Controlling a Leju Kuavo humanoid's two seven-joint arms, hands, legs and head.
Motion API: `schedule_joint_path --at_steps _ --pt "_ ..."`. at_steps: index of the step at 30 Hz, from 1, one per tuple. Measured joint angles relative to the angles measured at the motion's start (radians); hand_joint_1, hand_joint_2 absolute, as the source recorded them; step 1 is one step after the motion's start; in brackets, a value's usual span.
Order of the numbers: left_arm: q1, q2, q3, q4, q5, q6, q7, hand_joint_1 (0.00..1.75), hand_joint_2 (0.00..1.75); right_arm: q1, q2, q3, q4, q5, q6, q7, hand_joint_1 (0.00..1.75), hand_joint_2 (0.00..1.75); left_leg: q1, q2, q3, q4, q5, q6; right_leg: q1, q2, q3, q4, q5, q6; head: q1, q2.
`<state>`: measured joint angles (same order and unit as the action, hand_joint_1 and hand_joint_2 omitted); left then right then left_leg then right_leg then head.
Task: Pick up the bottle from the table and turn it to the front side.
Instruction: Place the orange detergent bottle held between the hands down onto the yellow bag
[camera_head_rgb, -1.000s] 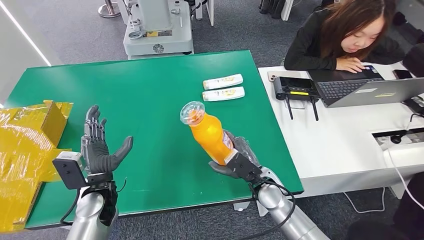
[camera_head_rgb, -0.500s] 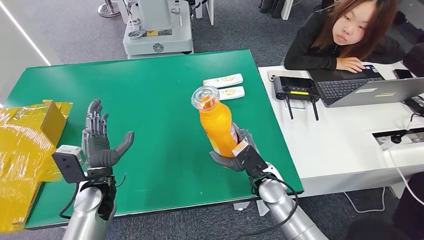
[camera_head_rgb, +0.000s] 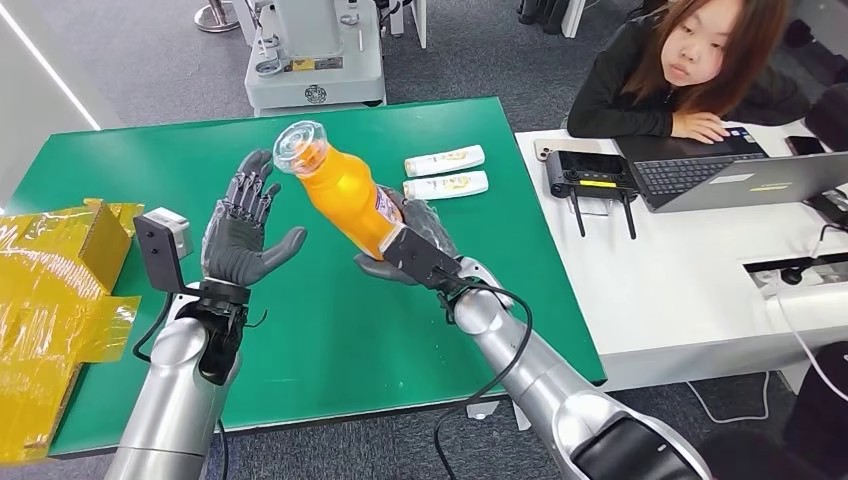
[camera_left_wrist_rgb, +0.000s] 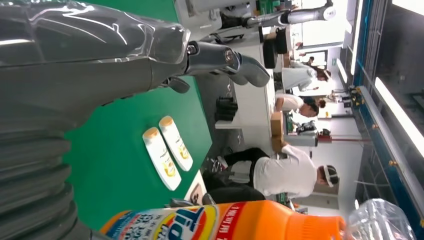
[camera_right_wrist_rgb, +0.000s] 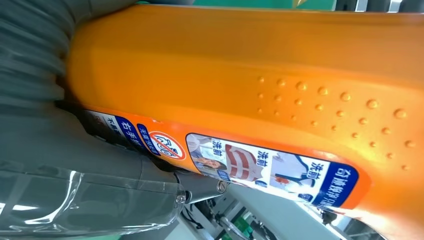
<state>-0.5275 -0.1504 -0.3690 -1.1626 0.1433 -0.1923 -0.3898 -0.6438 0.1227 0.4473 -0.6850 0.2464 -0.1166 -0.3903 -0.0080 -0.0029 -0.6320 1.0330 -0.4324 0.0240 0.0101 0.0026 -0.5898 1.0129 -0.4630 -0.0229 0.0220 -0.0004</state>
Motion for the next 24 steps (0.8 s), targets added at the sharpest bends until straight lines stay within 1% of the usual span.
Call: schedule_joint_path --at_steps 11,15,17,24 --pt "-0.014 -0.008 0.0 0.01 0.007 -0.006 0.015 0.0 1.75 -0.027 0.031 0.028 0.086 0.01 0.015 0.017 1.75 1.75 0.0 0.0 0.0 0.0 0.0 0.0 0.0 0.0 0.0 0.0 0.0 0.0 0.0 0.0" --pt "-0.017 -0.007 0.0 0.012 0.007 -0.008 0.019 0.0 1.75 -0.035 0.042 0.052 0.123 0.065 0.037 0.063 1.75 1.75 0.0 0.001 0.0 0.0 0.0 0.0 0.0 0.0 -0.001 0.0 0.0 0.0 0.0 0.0" --pt "-0.019 -0.007 0.0 0.014 0.009 -0.012 0.022 0.0 1.75 -0.033 0.05 0.069 0.145 0.082 0.035 0.071 1.75 1.75 0.0 0.0 -0.001 0.0 0.0 0.0 0.0 0.0 -0.001 0.0 0.0 0.0 0.0 0.0" --pt "-0.021 0.003 0.0 0.016 0.076 -0.077 0.055 0.0 1.75 -0.034 0.06 0.092 0.198 0.093 0.028 0.067 1.75 1.75 0.0 0.0 -0.001 0.0 0.0 0.0 0.0 0.0 -0.001 0.0 0.0 0.0 0.0 0.0"
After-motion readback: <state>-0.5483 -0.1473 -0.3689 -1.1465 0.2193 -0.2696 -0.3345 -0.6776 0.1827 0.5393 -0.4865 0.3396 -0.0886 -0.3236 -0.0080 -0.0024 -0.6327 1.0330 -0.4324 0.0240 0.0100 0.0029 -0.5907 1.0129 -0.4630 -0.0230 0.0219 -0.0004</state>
